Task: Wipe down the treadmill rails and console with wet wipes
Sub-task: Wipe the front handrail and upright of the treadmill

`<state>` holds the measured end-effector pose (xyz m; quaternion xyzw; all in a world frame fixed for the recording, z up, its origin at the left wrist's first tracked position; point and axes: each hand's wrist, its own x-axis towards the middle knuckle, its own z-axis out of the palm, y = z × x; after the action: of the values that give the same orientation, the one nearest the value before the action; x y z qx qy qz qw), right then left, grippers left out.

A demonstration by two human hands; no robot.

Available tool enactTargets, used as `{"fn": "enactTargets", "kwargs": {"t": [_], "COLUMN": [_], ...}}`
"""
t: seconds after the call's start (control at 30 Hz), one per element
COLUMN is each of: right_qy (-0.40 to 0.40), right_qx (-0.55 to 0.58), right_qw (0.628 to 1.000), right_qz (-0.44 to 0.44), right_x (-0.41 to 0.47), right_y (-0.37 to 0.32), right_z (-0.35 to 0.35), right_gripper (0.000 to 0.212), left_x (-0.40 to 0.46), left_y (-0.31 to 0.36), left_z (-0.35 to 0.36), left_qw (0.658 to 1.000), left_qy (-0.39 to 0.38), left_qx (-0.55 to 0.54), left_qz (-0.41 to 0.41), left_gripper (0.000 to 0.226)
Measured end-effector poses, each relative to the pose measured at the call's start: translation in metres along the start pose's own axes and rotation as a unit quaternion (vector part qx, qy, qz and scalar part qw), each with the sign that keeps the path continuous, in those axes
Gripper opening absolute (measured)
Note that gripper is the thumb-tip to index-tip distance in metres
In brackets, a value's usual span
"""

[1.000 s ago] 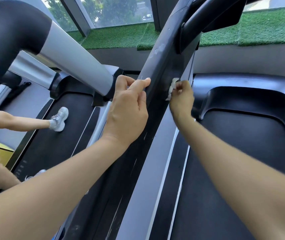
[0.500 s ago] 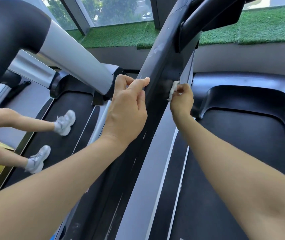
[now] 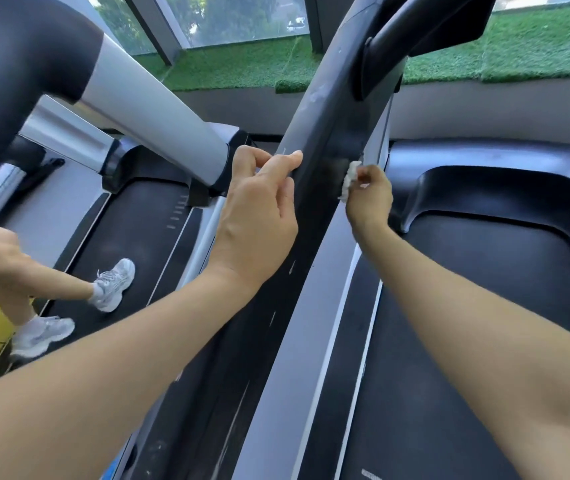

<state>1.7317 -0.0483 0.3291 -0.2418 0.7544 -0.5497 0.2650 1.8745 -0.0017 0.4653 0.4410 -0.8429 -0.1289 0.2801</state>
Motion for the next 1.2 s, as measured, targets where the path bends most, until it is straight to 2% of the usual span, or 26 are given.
{"fn": "enactTargets", "kwargs": {"t": [0.07, 0.27, 0.4, 0.57, 0.77, 0.87, 0.97, 1.07, 1.2], "right_qy": [0.011, -0.050, -0.071, -0.118, -0.168, -0.191, -0.171, -0.116, -0.061], "right_qx": [-0.027, -0.022, 0.001, 0.031, 0.062, 0.058, 0.076, 0.062, 0.113], "right_qw": [0.999, 0.997, 0.997, 0.992, 0.983, 0.978, 0.981, 0.990, 0.991], "right_qz": [-0.017, -0.047, -0.035, -0.021, 0.035, 0.058, 0.056, 0.044, 0.047], "right_x": [0.005, -0.074, -0.115, -0.160, -0.223, -0.233, -0.202, -0.150, -0.128], "right_y": [-0.004, 0.025, 0.028, 0.021, 0.029, 0.027, 0.014, -0.004, -0.027], "right_z": [-0.002, 0.003, -0.005, -0.016, -0.021, -0.025, -0.022, -0.017, -0.019], "right_gripper": [0.015, 0.020, 0.021, 0.008, 0.009, 0.018, 0.031, 0.023, 0.011], "left_x": [0.000, 0.001, 0.000, -0.004, -0.064, -0.096, -0.098, -0.097, -0.098], "left_y": [0.000, -0.001, -0.001, -0.001, -0.007, -0.014, -0.018, -0.020, -0.019], "left_z": [0.000, 0.001, 0.000, -0.007, -0.041, -0.045, -0.041, -0.040, -0.040], "left_qw": [1.000, 1.000, 1.000, 0.999, 0.991, 0.994, 0.997, 0.998, 0.998], "left_qy": [0.000, 0.000, -0.005, -0.045, -0.061, -0.055, -0.034, -0.035, -0.037], "left_qx": [-0.001, -0.003, -0.004, 0.021, 0.112, 0.092, 0.061, 0.041, 0.029], "left_qz": [-0.001, -0.001, -0.007, -0.012, -0.034, -0.029, -0.024, -0.029, -0.034], "left_gripper": [0.033, 0.034, 0.035, 0.037, 0.037, 0.040, 0.039, 0.039, 0.039]}}
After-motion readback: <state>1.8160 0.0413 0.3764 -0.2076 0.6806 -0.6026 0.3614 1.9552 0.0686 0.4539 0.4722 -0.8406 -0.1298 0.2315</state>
